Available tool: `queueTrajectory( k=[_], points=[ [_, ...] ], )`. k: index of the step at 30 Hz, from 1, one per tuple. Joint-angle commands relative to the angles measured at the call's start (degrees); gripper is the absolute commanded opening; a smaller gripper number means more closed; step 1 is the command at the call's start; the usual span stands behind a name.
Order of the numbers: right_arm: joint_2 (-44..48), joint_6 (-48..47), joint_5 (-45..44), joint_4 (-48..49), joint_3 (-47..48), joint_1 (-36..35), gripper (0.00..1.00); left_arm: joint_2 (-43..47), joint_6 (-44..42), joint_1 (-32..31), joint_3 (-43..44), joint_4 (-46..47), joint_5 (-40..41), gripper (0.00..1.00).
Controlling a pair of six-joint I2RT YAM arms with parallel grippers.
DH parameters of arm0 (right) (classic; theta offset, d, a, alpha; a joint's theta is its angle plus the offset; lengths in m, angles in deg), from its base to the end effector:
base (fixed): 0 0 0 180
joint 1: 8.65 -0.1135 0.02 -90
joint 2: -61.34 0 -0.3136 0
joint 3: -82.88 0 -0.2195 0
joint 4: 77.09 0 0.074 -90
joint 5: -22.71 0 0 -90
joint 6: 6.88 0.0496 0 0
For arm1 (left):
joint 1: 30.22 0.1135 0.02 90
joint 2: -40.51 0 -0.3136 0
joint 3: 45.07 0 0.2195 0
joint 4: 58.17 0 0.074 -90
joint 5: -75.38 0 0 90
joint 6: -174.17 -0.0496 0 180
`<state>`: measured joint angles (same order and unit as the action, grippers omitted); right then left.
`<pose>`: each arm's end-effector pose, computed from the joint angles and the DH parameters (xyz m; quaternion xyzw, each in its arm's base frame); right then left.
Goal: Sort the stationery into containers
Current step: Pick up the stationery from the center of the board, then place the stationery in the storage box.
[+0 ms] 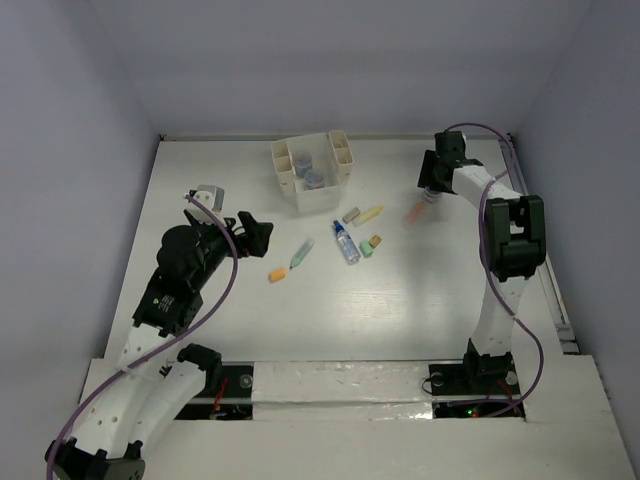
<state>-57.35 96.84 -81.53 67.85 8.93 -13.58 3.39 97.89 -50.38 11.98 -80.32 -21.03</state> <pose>0.4662 0.0280 0.2503 0.1155 0.9193 -0.0561 0.3720 0.0915 -0.0395 0.3728 0.0791 0.7162 -0.2402 0.6504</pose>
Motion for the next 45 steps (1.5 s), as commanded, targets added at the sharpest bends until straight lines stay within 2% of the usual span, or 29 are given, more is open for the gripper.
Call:
queueTrajectory(
  k=[1,2,6,8,12,17,21,23,31,38,45],
  points=[
    [-0.40,-0.44,-0.88,-0.40,3.06,0.18,0.57,-0.14,-0.53,-0.14,1.96,2.24,-0.35,0.99],
    [-0.40,-0.44,-0.79,-0.49,3.15,0.18,0.47,-0.14,-0.53,-0.14,1.96,2.24,-0.35,0.99],
    [3.81,-0.88,-1.41,1.17,2.45,0.18,0.46,-0.32,-0.53,-0.14,1.96,2.24,-0.35,0.99],
    [8.97,-1.58,2.01,2.85,1.13,0.18,0.45,-0.49,-0.53,-0.14,1.96,2.42,-0.53,0.99],
    [14.97,-1.85,8.78,3.74,2.61,-4.02,0.45,-0.67,-0.53,-0.14,1.96,2.50,-0.44,0.99],
    [16.74,-3.26,12.82,5.93,6.21,-15.43,0.46,-1.63,-0.53,0.47,1.96,2.24,-0.61,0.99],
    [11.92,-3.43,17.31,6.55,12.80,-21.69,0.46,-2.34,-0.36,1.61,1.96,2.15,-0.97,0.99],
    [7.11,-3.96,18.10,4.80,19.21,-23.45,0.46,-2.60,-0.36,2.14,1.96,2.24,-1.14,0.99],
    [-6.98,-9.23,17.05,-3.03,36.71,-29.25,0.45,-3.39,-0.35,3.20,1.96,2.42,-2.29,0.99],
    [-11.91,-10.46,16.00,-4.79,38.30,-30.32,0.45,-3.39,-0.36,3.73,1.96,2.50,-2.55,0.99],
    [-12.79,-12.13,15.29,-8.47,36.81,-30.84,0.45,-3.13,-0.36,3.73,1.88,2.50,-2.73,0.99]
  ],
)
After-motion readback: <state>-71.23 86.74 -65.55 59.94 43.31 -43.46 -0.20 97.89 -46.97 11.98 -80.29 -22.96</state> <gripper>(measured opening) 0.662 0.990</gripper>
